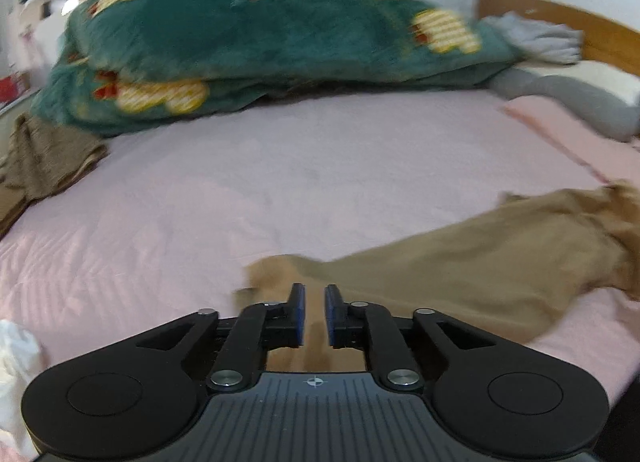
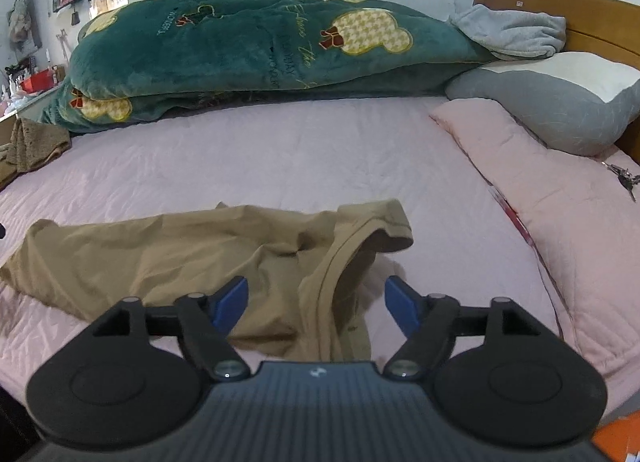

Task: Fold clothes

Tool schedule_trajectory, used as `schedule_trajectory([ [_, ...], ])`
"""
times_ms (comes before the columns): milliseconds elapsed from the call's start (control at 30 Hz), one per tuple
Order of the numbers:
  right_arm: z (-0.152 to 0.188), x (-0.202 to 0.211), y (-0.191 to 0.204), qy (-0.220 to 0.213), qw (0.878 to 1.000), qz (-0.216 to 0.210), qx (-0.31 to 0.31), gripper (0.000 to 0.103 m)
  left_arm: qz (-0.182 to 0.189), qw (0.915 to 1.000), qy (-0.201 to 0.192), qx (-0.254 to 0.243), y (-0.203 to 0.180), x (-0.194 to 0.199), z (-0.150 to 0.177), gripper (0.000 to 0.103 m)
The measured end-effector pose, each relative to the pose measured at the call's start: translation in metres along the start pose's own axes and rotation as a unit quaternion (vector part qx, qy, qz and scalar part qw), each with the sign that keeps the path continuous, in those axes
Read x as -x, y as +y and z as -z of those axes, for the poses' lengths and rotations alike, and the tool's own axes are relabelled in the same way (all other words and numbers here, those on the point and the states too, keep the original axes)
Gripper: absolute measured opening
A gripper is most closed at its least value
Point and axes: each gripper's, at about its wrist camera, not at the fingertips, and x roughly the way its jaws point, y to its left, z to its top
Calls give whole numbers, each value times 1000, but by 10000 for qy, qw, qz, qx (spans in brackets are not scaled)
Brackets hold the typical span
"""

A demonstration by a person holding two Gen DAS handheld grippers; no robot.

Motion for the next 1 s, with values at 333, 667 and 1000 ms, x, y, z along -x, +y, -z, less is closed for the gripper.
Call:
schedule_trajectory([
  [333, -13, -60, -3, 352, 9990, -215, -149, 86, 62, 9988, 478, -27, 0, -67, -29, 68],
  [667, -20, -122, 8, 409, 9979, -365, 347, 18, 310, 9974, 630, 141, -1, -102, -31, 9],
  [1000, -62, -97, 22, 586, 9967, -474, 303, 4, 691, 9919, 992, 379, 5, -88, -69, 7],
])
